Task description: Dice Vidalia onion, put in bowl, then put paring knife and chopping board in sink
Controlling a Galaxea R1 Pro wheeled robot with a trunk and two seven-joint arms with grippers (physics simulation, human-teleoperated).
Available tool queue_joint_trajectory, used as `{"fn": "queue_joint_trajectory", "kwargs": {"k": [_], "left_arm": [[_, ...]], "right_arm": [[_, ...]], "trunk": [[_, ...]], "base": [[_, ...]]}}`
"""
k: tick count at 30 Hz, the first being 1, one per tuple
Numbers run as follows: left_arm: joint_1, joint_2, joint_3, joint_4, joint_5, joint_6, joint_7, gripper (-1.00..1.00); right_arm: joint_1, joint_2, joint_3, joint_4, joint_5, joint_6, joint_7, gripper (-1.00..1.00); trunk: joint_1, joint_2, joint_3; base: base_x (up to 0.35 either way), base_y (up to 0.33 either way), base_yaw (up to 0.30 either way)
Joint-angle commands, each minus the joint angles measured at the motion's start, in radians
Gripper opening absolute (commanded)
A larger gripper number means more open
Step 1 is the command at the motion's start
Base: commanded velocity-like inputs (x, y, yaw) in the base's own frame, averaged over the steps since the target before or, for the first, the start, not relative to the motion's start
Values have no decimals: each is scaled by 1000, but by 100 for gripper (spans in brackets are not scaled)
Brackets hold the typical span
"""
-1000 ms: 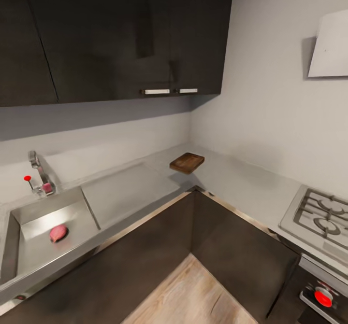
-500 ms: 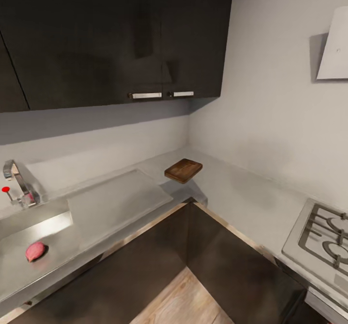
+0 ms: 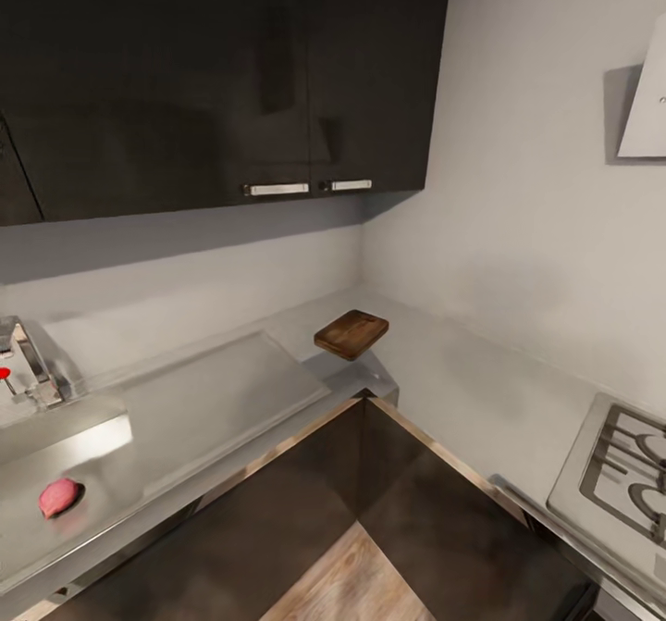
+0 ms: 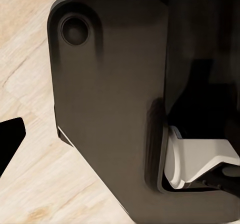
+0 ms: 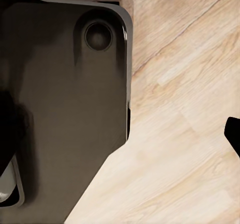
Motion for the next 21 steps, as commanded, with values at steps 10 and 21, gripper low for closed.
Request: {"fn": "queue_joint_trajectory", "kwargs": {"k": [10,21], "left_arm": [[0,1,1,-1,0,-2,0,100],[0,3,3,-1,0,-2,0,100]], "right_arm": [[0,-1,1,0,0,-3,0,100],[0,-1,0,0,0,-3,0,100]], "trunk": [[-30,55,24],[-73,132,58]], "base": [[1,0,58],[0,0,31]]}}
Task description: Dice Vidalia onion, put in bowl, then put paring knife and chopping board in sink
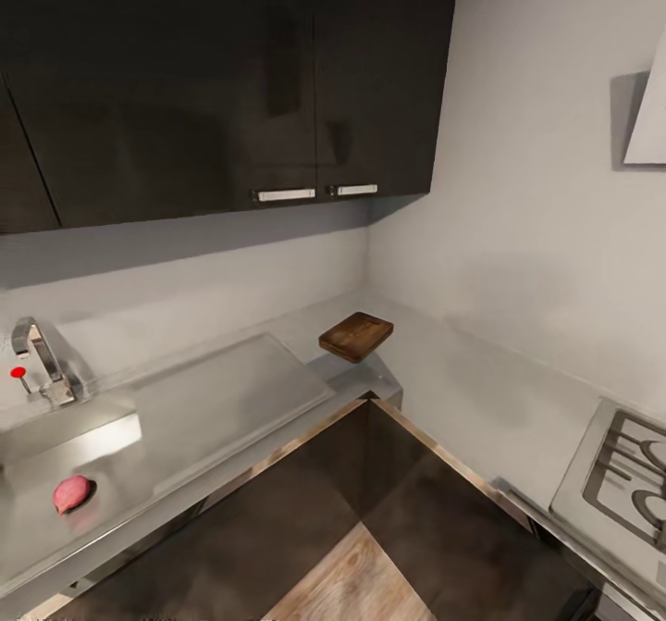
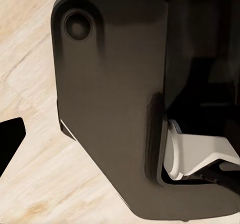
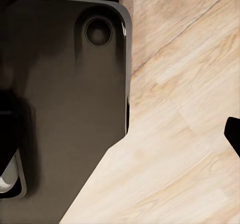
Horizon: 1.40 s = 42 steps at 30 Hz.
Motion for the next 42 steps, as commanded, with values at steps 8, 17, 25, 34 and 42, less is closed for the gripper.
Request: {"fn": "queue_joint_trajectory", "kwargs": {"k": [8,17,25,34,42], "left_arm": [[0,3,0,-1,1,-2,0,100],[0,5,-1,-1,1,-3,0,100],[0,5,-1,-1,1,-3,0,100],[0,5,0,-1,1,-2,0,100],[0,5,-1,-1,1,-2,0,100]], "right_arm": [[-1,7,1,-40,3,-2,3,100],[-1,9,25,-202,10,1,3,100],[-1,12,123,-369,20,1,2,100],[-1,12,180,-543,23,1,3,100],[0,11,315,-819,22,3,0,100]], "trunk": [[-30,55,24],[-61,111,49],[-61,111,49],[-61,111,49],[-61,111,49]], "base": [[0,0,62],[0,0,2],[0,0,0],[0,0,0],[0,0,0]]}}
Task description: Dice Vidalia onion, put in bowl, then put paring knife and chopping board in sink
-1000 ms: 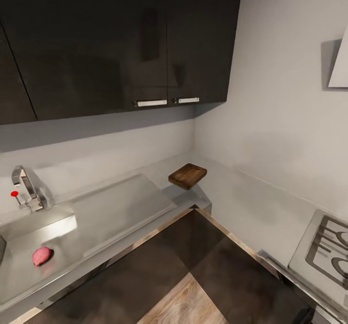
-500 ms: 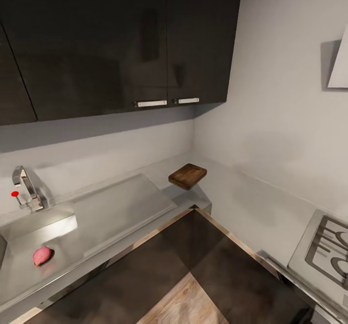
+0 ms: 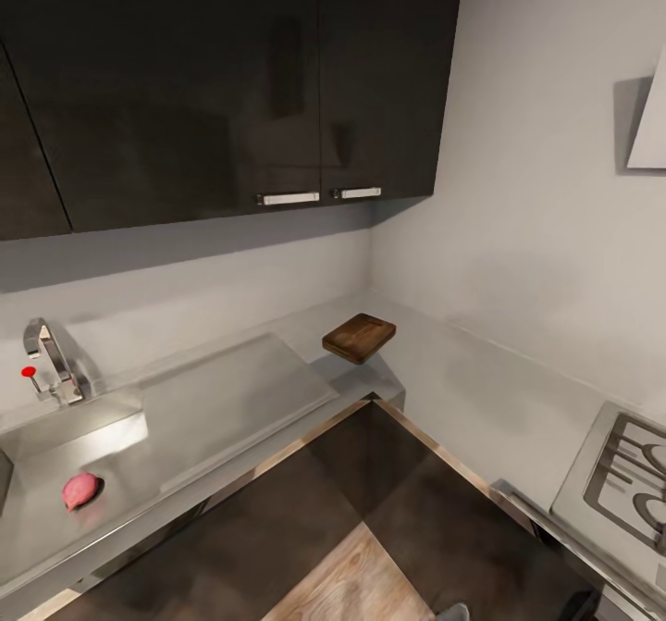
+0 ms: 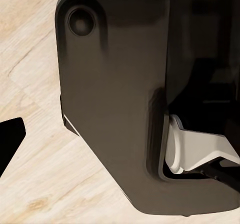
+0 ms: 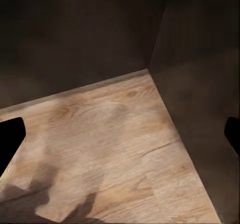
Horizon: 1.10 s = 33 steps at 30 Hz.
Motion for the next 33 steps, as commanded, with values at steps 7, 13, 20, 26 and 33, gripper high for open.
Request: {"fn": "queue_joint_trajectory", "kwargs": {"k": [7,13,20,26,33], "left_arm": [[0,0,1,0,0,-2,0,100],[0,0,0,0,0,-2,-1,100],[0,0,0,0,0,-2,-1,100],[0,0,0,0,0,-2,-1,100],[0,0,0,0,0,-2,-2,100]], "right_arm": [[0,-1,11,-285,2,12,2,100],[0,-2,11,-490,2,42,3,100],[0,-2,5,-599,2,56,3,100],[-2,-1,2,-647,2,79,-1,100],[-60,-1,-41,-656,1,91,-25,100]], "trunk": [[1,-2,-1],[1,-2,-1],[1,-2,-1],[1,-2,-1],[1,-2,-1]], "base": [[0,0,0],[0,0,0],[0,0,0],[0,0,0],[0,0,0]]}}
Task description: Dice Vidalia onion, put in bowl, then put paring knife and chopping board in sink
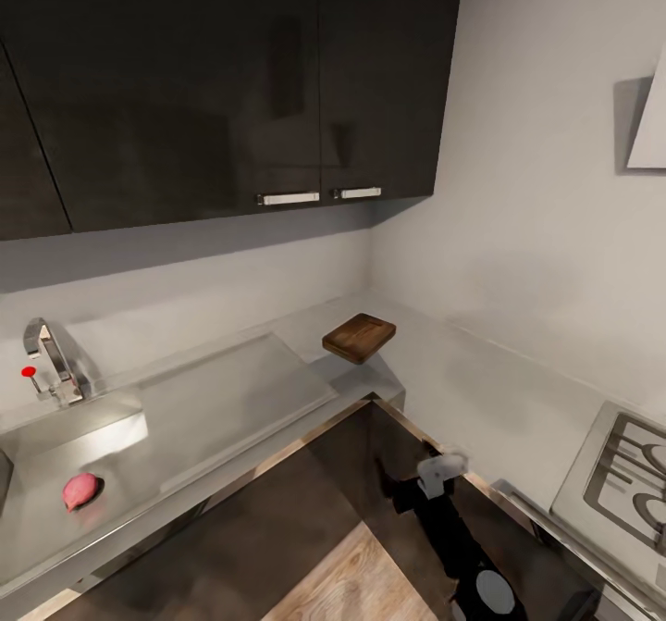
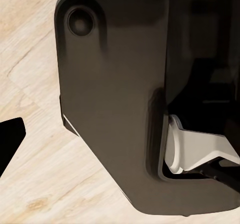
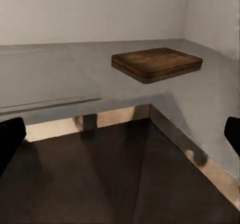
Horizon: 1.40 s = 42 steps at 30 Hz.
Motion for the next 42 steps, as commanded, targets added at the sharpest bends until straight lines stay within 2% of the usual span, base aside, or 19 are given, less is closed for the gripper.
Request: {"fn": "queue_joint_trajectory", "kwargs": {"k": [1,2,3,4,6,8,9,11,12,14,15,18,21,22,24,26,30,37,42], "left_arm": [[0,0,0,0,0,-1,0,100],[0,0,0,0,0,-1,0,100],[0,0,0,0,0,-1,0,100],[0,-1,-1,0,0,-1,-1,100],[0,-1,-1,0,0,-1,-1,100],[0,-1,-1,0,0,-1,-2,100],[0,-2,-1,0,-1,-1,-2,100],[0,-3,-1,0,-1,-1,-4,100],[0,-5,-1,0,-1,-1,-5,100],[0,-6,-2,0,-1,-2,-5,100],[0,-7,-1,0,-1,-2,-6,100],[0,-7,-1,0,-1,-3,-6,100],[0,-8,-1,0,-1,-2,-7,100],[0,-8,0,0,-1,-1,-7,100],[0,-8,0,0,-1,-1,-7,100],[0,-8,0,0,-1,0,-12,100],[0,-9,0,0,-1,0,-18,100],[0,-9,0,0,-1,-1,-19,100],[0,1,0,0,0,1,-17,100]], "right_arm": [[-14,-1,-16,0,1,1,-7,100],[-51,-1,-64,1,-1,24,-14,100],[-65,-1,-79,1,-2,37,-15,100],[-134,-1,-129,9,-4,109,-18,100],[-172,-1,-150,18,-5,151,-18,100],[-256,-1,-186,45,-6,227,-19,100],[-366,-1,-210,119,-6,285,-22,100],[-413,-1,-215,170,-6,296,-23,100],[-462,-1,-218,234,-6,303,-24,100],[-512,-1,-220,311,-6,308,-27,100],[-558,-1,-222,395,-6,310,-34,100],[-647,-1,-224,575,-6,307,-62,100],[-676,-1,-223,639,-6,279,-75,100],[-686,-1,-219,657,-7,219,-77,100],[-689,-1,-216,661,-7,162,-77,100],[-693,-1,-214,665,-8,42,-80,100],[-695,-1,-214,658,-7,-73,-82,100],[-695,-1,-214,653,-8,-84,-82,100],[-694,-1,-215,651,-9,-84,-80,100]], "trunk": [[0,-2,-2],[0,-2,-2],[0,-2,-2],[0,-2,-2],[0,-2,-2],[0,-2,-2],[0,-2,-2],[0,-2,-2],[0,-2,-2],[0,-2,-2],[0,-2,-2],[0,-2,-2],[0,-2,-2],[0,-2,-2],[0,-2,-2],[0,-2,-2],[0,-2,-2],[0,-2,-2],[0,-2,-2]], "base": [[0,0,0],[0,0,0],[0,0,0],[0,0,0],[0,0,0],[0,0,0],[0,0,0],[0,0,0],[0,0,0],[0,0,0],[0,0,0],[0,0,0],[0,0,0],[0,0,0],[0,0,0],[0,0,0],[0,0,0],[0,0,0],[13,0,0]]}}
